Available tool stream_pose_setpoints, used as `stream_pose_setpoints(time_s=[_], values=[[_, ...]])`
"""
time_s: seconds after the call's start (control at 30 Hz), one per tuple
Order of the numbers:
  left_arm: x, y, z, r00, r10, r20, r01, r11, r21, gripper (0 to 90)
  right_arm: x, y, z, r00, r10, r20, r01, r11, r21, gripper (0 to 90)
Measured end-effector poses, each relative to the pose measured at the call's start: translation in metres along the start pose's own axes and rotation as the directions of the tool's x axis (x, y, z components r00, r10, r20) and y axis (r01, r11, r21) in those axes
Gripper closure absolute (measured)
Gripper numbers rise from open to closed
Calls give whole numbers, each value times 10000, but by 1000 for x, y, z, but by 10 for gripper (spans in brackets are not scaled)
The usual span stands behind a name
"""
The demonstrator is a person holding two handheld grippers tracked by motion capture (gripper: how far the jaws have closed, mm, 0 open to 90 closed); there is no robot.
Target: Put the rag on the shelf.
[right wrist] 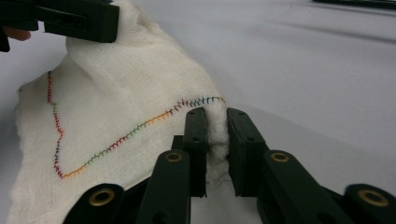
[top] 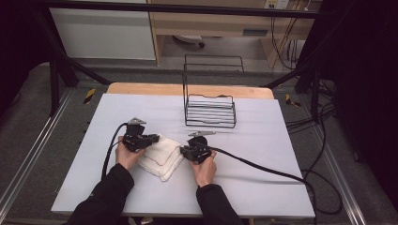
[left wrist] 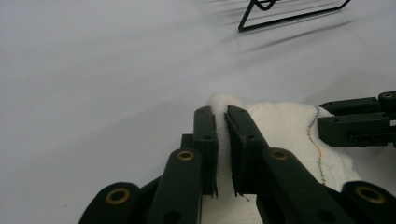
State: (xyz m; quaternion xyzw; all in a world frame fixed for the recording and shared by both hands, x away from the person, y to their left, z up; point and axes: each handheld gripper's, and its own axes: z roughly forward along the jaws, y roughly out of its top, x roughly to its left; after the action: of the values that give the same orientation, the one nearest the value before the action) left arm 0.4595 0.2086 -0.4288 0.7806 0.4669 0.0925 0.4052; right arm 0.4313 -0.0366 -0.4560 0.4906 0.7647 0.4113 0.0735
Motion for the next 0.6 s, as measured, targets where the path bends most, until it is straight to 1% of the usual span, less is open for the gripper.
stream_pose_setpoints(time_s=[0.1,0.23,0.3,0.33,0.43,0.47,0.5,0.53,0.6], values=[[0,0,-1,10000,28,52,-28,10000,9,817,0,1,-1,9998,-184,-32,184,9998,-61,839],[0,1,-6,10000,41,81,-40,9999,-139,819,1,3,-8,9987,-498,-109,492,9978,-443,845],[0,1,-10,9999,78,80,-76,9996,-268,819,2,6,-13,9979,-584,-283,565,9964,-640,846],[0,1,-12,9999,101,88,-98,9994,-340,820,2,8,-16,9969,-708,-356,679,9948,-757,846],[0,2,-21,9998,100,148,-90,9977,-668,820,4,12,-24,9941,-841,-690,769,9919,-1011,845],[0,3,-24,9998,115,178,-101,9969,-778,820,5,13,-26,9923,-945,-795,853,9901,-1119,845],[0,3,-27,9997,116,225,-95,9960,-892,821,5,15,-30,9888,-1139,-964,1014,9869,-1256,846],[0,3,-30,9995,110,301,-80,9952,-976,821,5,15,-30,9888,-1139,-964,1014,9869,-1256,846],[-1,4,-35,9991,154,391,-108,9933,-1154,821,7,16,-35,9856,-1271,-1113,1110,9838,-1410,846]])
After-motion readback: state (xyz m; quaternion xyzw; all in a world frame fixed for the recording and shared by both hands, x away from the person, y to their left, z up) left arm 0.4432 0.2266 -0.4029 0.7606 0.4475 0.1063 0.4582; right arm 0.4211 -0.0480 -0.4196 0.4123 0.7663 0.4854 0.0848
